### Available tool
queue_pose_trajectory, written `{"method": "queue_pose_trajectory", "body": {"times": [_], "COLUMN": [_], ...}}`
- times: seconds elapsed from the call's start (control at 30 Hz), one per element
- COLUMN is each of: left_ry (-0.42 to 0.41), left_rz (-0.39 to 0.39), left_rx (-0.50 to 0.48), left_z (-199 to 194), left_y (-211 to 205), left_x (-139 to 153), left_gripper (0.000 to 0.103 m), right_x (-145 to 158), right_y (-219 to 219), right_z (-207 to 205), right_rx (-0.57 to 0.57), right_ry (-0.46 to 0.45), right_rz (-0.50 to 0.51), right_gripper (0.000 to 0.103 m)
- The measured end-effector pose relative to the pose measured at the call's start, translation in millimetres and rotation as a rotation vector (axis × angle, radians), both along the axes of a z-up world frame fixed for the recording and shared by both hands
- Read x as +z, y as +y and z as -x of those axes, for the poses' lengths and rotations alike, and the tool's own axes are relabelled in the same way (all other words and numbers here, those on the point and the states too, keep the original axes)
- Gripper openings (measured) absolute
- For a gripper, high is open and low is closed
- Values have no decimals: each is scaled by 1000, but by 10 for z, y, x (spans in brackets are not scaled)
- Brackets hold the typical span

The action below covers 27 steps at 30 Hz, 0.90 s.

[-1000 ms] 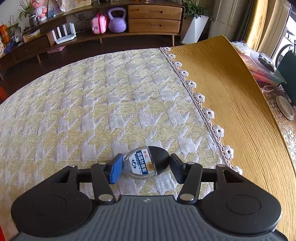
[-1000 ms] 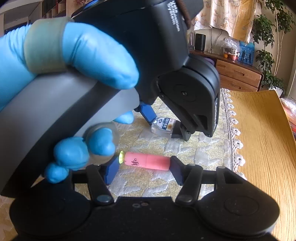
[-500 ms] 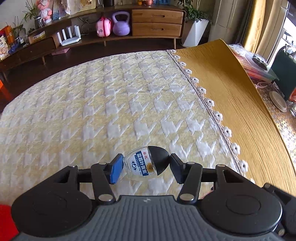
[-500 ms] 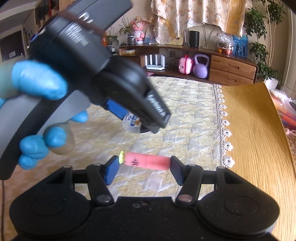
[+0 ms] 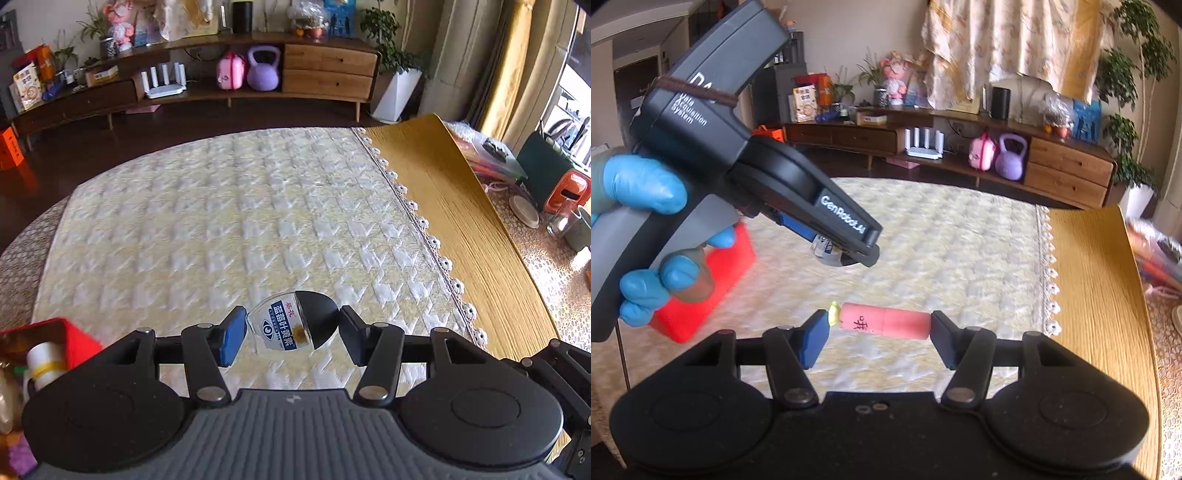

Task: Organize rigid objects
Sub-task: 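Carry the bottle and pink eraser over to the red tin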

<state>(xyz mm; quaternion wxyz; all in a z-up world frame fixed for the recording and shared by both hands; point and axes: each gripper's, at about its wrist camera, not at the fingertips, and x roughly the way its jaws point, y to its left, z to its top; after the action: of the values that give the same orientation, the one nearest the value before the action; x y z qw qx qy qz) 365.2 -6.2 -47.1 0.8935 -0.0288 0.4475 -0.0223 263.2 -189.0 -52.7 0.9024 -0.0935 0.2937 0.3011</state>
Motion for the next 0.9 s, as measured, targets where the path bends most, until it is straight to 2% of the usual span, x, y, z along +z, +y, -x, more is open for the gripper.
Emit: {"method": "queue_pose_trajectory", "body": {"times": [0.23, 0.47, 0.7, 0.9], "left_ry": [-35, -63, -84, -69], "left_rz": [10, 3, 0, -13], "left_rx": [57, 97, 163, 222], "left_z": [512, 989, 1345, 1530], "left_y": [445, 927, 1516, 1991], "left_x": [252, 412, 511, 431], "left_gripper": [54, 54, 54, 54], "right_x": [270, 380, 394, 277], "right_y": [260, 673, 1121, 1472], "right_z": [328, 621, 845, 903], "right_rx": [52, 116, 171, 205], "right_ry": [-14, -45, -53, -37], "right_rz": [-9, 15, 19, 36], "right_gripper": [59, 59, 59, 59]}}
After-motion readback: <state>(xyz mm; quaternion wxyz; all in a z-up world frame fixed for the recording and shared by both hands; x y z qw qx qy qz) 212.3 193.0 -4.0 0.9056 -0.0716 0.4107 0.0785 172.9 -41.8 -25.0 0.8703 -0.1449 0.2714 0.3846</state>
